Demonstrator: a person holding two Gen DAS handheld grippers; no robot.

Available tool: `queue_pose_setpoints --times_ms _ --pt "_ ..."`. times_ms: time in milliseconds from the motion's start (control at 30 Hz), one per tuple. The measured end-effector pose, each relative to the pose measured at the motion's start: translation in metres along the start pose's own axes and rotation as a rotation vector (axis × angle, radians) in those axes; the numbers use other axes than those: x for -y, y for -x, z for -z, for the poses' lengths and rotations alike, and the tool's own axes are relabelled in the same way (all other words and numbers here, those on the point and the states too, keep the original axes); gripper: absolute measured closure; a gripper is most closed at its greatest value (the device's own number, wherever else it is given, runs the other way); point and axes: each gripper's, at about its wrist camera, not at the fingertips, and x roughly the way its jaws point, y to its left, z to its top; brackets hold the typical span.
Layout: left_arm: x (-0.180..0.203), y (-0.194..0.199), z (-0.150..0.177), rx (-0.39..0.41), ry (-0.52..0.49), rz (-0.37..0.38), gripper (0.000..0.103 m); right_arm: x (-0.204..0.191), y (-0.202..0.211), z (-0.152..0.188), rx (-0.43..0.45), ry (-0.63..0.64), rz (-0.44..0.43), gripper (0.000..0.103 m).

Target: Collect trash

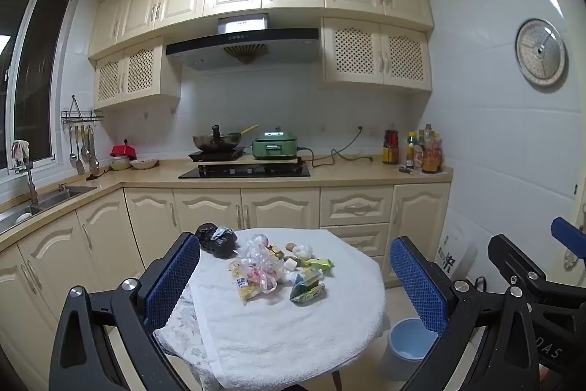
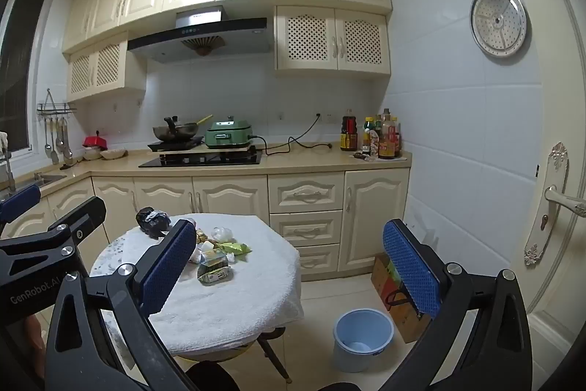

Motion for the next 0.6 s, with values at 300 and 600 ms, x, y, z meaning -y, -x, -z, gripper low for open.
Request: queue_pose_setpoints --times_ms 300,600 --pt "-0.0006 0.0016 0.0014 -0.005 0.002 -0.001 0.001 0.0002 0.0005 -0.0003 -0.001 -0.003 -0.003 0.0" --pt "-0.0006 0.0008 -0.0003 -0.007 0.007 0.001 0.001 -0.0021 -0.0018 0.0009 0.001 -0.005 -0.007 0.0"
